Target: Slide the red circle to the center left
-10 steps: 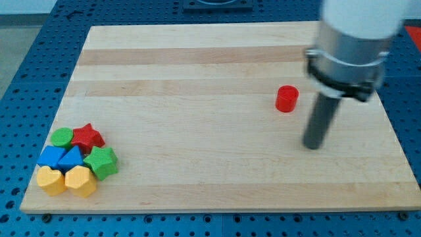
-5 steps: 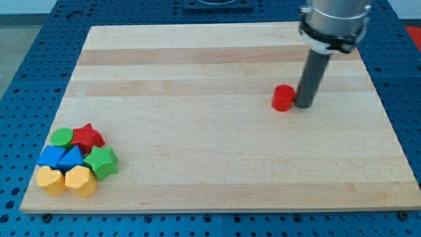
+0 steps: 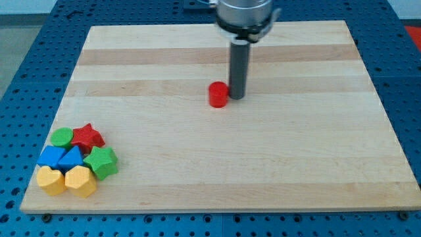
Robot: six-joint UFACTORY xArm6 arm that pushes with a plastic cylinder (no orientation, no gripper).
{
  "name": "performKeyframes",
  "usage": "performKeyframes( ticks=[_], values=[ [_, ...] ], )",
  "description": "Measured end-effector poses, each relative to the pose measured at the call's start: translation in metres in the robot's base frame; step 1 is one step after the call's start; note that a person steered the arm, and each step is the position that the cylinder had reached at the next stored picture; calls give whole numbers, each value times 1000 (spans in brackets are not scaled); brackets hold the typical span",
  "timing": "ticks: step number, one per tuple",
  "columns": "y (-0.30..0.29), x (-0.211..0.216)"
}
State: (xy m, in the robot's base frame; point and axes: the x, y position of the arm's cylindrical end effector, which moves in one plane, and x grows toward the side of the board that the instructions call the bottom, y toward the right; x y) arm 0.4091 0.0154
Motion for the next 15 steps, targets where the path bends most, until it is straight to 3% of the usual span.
performKeyframes(
  ticks=[2,4,7,8,10,12,15],
  values=[
    [-49,0],
    [-16,16],
    [-143,20],
    [-154,20],
    [-123,6],
    [-178,-6],
    [-118,-47]
  ],
)
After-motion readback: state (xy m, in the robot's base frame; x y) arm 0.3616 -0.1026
